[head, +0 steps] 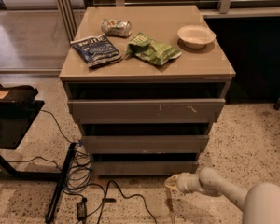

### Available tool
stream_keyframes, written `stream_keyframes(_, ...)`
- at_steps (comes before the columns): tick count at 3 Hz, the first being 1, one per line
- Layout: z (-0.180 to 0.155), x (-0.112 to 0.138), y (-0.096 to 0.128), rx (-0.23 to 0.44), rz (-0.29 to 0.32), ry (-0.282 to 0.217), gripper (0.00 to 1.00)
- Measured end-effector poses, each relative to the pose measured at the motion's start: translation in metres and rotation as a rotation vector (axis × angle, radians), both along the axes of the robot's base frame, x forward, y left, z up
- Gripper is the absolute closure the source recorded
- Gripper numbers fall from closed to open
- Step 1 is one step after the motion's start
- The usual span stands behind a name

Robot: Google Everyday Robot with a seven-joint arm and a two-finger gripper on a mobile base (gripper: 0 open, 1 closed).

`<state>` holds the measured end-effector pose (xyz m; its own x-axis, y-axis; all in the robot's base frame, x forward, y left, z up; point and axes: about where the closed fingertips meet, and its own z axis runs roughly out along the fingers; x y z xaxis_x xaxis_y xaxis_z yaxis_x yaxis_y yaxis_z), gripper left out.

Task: Close bottom drawer

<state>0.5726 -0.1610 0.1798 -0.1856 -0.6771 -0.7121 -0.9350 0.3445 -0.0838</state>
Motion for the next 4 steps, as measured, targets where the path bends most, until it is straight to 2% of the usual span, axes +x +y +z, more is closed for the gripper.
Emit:
stream_keyframes(2,0.000,0.000,0.000,0.000,0.000,0.000,0.29)
stream_keyframes(3,0.001,-0.003,0.012,-0.015,0.023,-0.021,0.06)
stream_keyframes(4,-0.012,0.035,0.039,-0.055,0.068,-0.037,0.00)
